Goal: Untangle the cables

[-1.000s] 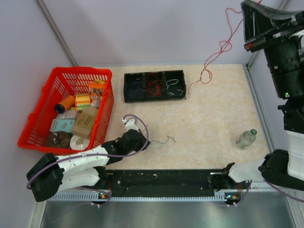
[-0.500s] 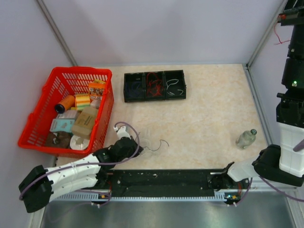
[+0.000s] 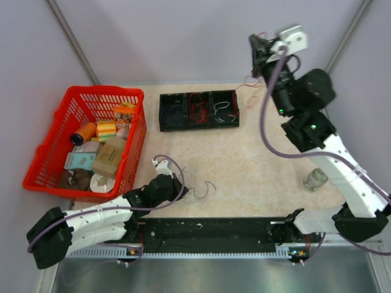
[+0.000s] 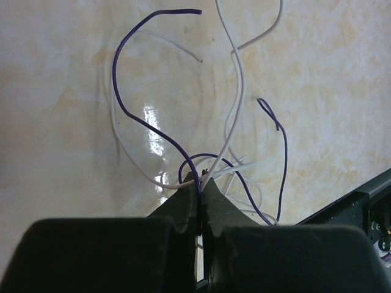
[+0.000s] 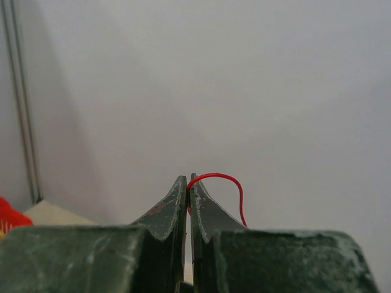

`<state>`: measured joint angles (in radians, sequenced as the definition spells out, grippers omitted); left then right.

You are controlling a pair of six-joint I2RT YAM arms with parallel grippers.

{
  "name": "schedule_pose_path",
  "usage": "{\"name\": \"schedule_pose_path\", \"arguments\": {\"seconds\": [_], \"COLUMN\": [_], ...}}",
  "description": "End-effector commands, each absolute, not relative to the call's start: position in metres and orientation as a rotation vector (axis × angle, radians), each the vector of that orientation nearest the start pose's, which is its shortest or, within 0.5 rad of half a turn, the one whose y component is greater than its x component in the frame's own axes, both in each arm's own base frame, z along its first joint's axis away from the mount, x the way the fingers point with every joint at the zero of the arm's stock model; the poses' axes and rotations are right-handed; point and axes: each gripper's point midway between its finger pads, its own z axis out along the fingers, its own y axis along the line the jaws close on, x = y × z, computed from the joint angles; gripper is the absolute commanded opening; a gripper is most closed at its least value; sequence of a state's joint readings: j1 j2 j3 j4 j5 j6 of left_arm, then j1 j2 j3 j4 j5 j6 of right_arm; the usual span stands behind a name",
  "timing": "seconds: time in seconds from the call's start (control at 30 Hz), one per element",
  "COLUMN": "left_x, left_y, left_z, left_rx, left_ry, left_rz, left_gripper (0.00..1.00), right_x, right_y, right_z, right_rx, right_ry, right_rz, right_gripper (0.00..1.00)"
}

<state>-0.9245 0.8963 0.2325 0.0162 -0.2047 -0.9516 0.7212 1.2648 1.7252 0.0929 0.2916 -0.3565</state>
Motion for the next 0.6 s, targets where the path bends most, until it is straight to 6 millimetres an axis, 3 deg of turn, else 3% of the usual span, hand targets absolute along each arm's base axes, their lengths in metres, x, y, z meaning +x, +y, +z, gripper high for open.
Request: {"name": "schedule_pose_path", "arguments": {"seconds": [0.0, 0.2, 0.37, 0.57], "left_x": [0.171, 0.170, 0.169, 0.169], "left_y": [-0.230, -0.225, -0.225, -0.228], "left_z": [0.066, 0.072, 0.071, 0.071], "left_rx": [-0.106, -0.123, -0.123, -0.107], "left_ry": [2.216, 2.148, 2.137, 2.140], "left_rz": [-0.903, -0.952, -0.963, -0.968], "left_gripper": [0.00, 0.00, 0.00, 0.00], "right_x": [0.335, 0.374, 0.418, 0.443], "right_y": [0.230, 0.283, 0.330, 0.350], "right_z": [0.584, 0.535, 0.490, 0.474], "right_rx": [-0.318, -0.332, -0.369, -0.377], "right_ry": [1.030, 1.076, 1.141, 1.160], "right_rz": [0.330, 0.453, 0.505, 0.507], "right_gripper": [0.00, 0.00, 0.00, 0.00]}}
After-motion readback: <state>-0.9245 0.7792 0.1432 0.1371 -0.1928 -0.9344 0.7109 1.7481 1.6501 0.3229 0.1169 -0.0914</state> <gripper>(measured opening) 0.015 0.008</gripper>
